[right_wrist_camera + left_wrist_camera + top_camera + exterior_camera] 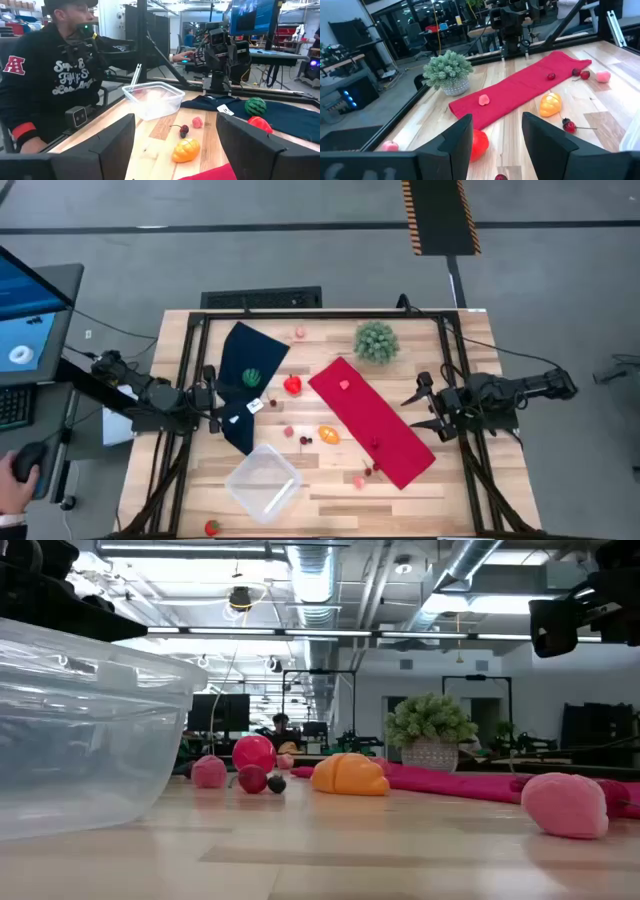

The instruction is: Pick and placing Produce into tupperware

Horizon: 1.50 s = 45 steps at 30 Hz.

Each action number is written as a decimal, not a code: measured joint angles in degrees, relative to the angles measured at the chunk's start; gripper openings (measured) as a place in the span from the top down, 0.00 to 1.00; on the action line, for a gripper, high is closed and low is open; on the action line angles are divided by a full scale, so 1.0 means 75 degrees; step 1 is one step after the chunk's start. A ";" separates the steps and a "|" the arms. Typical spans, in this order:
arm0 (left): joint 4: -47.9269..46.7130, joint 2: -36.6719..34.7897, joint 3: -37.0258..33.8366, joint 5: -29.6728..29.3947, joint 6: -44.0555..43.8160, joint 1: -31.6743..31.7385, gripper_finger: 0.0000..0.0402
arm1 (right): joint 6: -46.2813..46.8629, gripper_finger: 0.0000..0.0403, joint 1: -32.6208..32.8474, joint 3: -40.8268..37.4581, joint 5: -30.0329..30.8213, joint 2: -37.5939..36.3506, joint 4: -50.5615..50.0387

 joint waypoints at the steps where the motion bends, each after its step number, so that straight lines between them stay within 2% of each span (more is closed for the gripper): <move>1: 0.0000 0.0002 -0.0002 0.0000 0.0025 0.0003 0.60 | 0.0000 0.25 0.0000 0.0000 0.0000 0.0000 -0.0002; 41: 0.0000 0.0003 0.0000 0.0002 -0.0071 0.0003 0.60 | 0.0000 0.25 0.0000 -0.0002 0.0000 0.0000 0.0000; 45: 0.0000 0.0002 -0.0001 0.0001 -0.0018 0.0001 0.60 | 0.0524 0.25 -0.0073 0.0000 0.0075 -0.0003 0.0298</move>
